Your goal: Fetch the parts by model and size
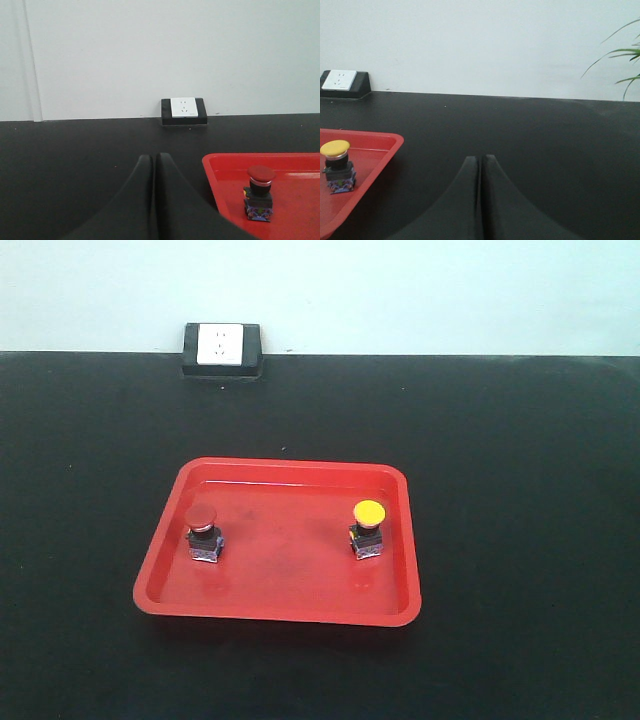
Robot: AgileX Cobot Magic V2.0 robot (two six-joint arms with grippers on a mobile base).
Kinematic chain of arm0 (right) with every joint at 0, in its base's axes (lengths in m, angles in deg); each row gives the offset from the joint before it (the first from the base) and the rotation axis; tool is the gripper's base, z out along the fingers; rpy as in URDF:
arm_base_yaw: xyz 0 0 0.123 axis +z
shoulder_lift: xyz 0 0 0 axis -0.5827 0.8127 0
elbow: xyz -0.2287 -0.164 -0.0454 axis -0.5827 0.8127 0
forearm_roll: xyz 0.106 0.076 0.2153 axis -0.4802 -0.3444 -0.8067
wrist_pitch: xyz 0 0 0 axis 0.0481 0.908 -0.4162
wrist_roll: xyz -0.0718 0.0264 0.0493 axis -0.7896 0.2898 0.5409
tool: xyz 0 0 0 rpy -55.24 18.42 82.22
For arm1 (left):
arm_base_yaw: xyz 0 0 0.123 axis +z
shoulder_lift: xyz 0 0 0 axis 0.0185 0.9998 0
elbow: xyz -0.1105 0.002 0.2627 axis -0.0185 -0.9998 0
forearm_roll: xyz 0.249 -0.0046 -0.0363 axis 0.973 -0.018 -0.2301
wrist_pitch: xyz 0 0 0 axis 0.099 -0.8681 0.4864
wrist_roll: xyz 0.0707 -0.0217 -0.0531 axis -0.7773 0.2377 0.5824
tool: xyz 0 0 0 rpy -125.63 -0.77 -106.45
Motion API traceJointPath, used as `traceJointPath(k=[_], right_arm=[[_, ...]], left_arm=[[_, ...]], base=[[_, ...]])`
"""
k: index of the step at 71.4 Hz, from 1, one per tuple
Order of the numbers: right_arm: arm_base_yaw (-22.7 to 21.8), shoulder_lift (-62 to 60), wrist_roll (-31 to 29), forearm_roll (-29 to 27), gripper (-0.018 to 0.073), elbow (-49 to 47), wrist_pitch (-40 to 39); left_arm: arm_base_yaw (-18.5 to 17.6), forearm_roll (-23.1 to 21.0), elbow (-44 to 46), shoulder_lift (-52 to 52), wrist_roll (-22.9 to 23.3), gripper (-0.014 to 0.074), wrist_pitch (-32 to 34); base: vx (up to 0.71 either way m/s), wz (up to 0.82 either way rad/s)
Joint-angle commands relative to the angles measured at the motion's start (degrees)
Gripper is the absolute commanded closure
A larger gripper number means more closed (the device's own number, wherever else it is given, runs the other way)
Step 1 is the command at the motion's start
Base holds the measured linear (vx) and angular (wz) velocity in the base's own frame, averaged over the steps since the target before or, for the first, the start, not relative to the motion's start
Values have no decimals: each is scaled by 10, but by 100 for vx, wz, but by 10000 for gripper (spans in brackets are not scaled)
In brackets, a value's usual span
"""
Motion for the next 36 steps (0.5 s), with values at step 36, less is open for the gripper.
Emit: traceJointPath(k=[36], right_arm=[[4,-12,48,8,569,20,-43]], left_arm=[[-1,-2,7,-7,4,604,45]], base=[[0,0]])
